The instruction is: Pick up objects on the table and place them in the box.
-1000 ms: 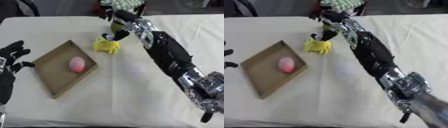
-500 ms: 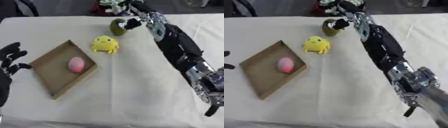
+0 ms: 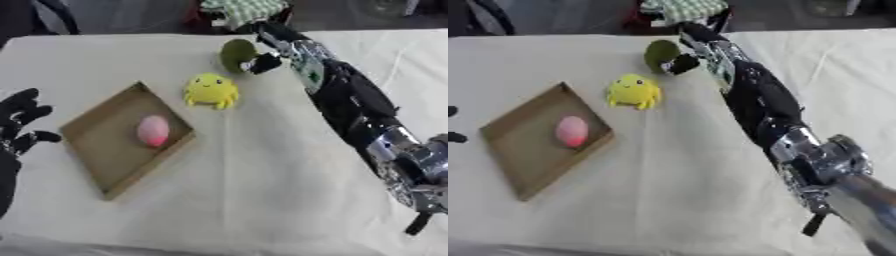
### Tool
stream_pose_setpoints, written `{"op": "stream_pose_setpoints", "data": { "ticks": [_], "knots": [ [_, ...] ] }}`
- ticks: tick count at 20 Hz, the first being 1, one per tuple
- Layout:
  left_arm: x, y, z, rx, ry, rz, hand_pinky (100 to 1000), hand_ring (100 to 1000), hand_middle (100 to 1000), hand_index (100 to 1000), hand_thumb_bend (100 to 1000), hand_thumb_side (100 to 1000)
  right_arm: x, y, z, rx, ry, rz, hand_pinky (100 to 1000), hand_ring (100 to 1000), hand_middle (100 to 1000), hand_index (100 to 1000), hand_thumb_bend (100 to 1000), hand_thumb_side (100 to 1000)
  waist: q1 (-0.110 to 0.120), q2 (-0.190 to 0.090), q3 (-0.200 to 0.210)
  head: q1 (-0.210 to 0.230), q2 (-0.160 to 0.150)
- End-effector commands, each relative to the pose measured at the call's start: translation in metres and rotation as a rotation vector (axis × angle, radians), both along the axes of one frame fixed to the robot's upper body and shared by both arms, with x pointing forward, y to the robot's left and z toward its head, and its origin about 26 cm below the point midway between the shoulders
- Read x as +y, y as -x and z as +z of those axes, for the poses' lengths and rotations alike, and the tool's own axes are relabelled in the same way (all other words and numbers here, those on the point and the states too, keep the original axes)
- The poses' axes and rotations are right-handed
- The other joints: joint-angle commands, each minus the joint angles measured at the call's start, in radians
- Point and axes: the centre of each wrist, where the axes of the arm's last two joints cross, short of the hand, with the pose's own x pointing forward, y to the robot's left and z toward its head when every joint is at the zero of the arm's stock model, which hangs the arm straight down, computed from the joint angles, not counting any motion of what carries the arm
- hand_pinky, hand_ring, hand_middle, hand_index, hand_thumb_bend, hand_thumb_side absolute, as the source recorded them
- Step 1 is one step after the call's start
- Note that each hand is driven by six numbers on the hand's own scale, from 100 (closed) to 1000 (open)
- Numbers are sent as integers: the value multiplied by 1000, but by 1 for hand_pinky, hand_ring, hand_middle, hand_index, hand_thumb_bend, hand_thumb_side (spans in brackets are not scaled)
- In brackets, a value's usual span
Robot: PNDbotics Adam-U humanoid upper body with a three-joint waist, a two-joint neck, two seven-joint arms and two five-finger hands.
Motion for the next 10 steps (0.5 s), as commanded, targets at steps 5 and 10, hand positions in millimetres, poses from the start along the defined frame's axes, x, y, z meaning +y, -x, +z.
{"op": "stream_pose_setpoints", "data": {
  "ticks": [5, 10],
  "knots": [
    [2, -1, 9, -30, -14, -7, 582, 810, 844, 720, 100, 690, 2, -2, 2, 17, 34, 13, 712, 767, 704, 839, 266, 357, 2, -13, 5, -2, -11],
    [2, -1, 8, -30, -14, -5, 582, 811, 844, 720, 100, 690, 3, -1, -1, -3, 57, 16, 681, 713, 539, 688, 158, 213, 1, -13, 7, 0, -10]
  ]
}}
